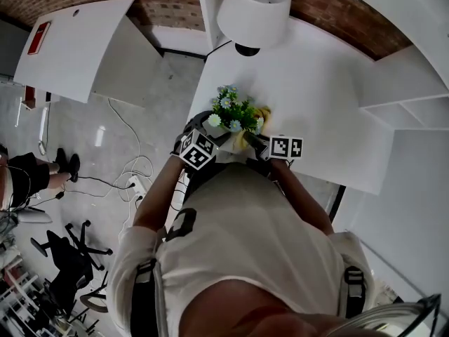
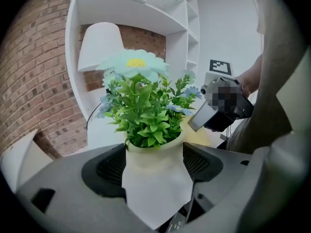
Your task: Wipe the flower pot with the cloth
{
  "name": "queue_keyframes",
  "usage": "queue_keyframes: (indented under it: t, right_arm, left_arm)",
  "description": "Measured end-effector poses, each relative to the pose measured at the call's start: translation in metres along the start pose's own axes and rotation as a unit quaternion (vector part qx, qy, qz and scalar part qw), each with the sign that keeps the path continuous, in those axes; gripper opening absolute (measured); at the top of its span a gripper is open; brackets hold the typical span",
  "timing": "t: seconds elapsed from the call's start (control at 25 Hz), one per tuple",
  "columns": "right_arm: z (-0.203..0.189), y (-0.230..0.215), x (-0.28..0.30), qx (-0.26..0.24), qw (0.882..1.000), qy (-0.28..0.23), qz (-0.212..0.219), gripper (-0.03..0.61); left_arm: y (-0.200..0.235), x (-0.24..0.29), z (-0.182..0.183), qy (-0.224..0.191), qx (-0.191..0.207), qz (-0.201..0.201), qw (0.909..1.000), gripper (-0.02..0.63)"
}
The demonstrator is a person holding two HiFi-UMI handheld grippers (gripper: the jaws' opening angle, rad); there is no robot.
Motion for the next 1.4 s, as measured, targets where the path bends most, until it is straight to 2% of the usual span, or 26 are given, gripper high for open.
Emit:
queue_keyframes:
  t: [0.24, 0.36, 0.52, 0.76, 0.88, 1.04, 1.2, 1.4]
  right_arm:
    - [0.026, 0.024, -0.016, -0.031, 0.999, -0.032, 0.031, 0.060]
    - [0.027, 0.019, -0.015, -0.023, 0.999, -0.031, 0.031, 0.060]
    - [0.017, 0.004, -0.002, -0.007, 1.000, -0.015, 0.017, 0.066]
    - [-0.002, -0.015, 0.011, -0.007, 0.999, 0.032, -0.015, 0.064]
    - [-0.004, -0.020, 0.013, -0.007, 0.999, 0.038, -0.018, 0.061]
    - [-0.005, -0.021, 0.012, 0.007, 0.999, 0.029, -0.012, 0.061]
    - [0.005, -0.007, 0.001, -0.018, 1.000, 0.021, 0.005, 0.063]
    - [0.029, 0.023, -0.013, -0.049, 0.998, -0.017, 0.044, 0.064]
  left_arm:
    - [-0.006, -0.005, -0.001, 0.006, -0.010, -0.016, 0.9998, 0.354]
    - [-0.010, -0.011, -0.006, 0.013, -0.017, -0.028, 0.9994, 0.354]
    - [0.003, -0.016, -0.006, 0.004, -0.034, 0.000, 0.9994, 0.354]
    - [0.005, -0.001, -0.002, 0.011, -0.038, 0.000, 0.9992, 0.354]
    - [0.002, -0.003, -0.003, 0.012, -0.044, 0.002, 0.9990, 0.354]
    - [-0.002, -0.008, -0.008, 0.032, -0.031, -0.003, 0.9990, 0.354]
    - [-0.007, -0.011, -0.011, 0.037, -0.027, -0.006, 0.9989, 0.354]
    - [-0.014, -0.012, -0.014, 0.039, -0.028, -0.021, 0.9986, 0.354]
Point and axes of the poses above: the fingertips, and each gripper's own axes: x forward along the fingers, y to its left, z out of its top, the point moved 9 cm from there along -x, backward along the fingers, and after that the axes turned 13 degrees about -x, right-handed, at the moved point
